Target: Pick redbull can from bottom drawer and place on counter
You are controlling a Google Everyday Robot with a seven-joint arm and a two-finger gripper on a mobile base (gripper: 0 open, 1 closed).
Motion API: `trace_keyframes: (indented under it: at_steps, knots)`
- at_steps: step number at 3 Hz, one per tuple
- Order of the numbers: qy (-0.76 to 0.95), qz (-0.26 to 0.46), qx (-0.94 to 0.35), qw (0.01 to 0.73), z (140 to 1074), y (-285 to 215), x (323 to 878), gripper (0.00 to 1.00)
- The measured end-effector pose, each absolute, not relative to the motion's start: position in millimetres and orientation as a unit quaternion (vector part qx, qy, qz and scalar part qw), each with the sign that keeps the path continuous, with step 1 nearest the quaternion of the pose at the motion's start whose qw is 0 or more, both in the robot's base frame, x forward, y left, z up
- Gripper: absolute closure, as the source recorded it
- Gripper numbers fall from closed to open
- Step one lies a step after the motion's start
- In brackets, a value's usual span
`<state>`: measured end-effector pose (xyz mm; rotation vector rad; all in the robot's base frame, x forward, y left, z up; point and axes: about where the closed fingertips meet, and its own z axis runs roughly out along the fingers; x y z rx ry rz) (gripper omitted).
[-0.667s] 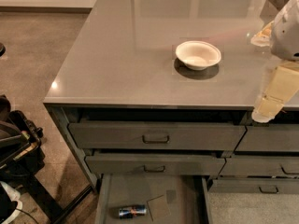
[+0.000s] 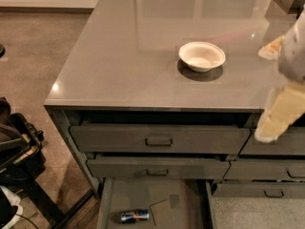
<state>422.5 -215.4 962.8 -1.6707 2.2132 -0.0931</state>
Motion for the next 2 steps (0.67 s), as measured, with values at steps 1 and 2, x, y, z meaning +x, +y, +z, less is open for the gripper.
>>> trace_keyframes:
  at_steps: [1,2]
  knots:
    - [0.777,-0.021,-0.581,0.24,946.9,-199.7,377.9,0.0]
    - [0.77,0.008,-0.57,0.286,901.5,-187.1,353.4,0.0]
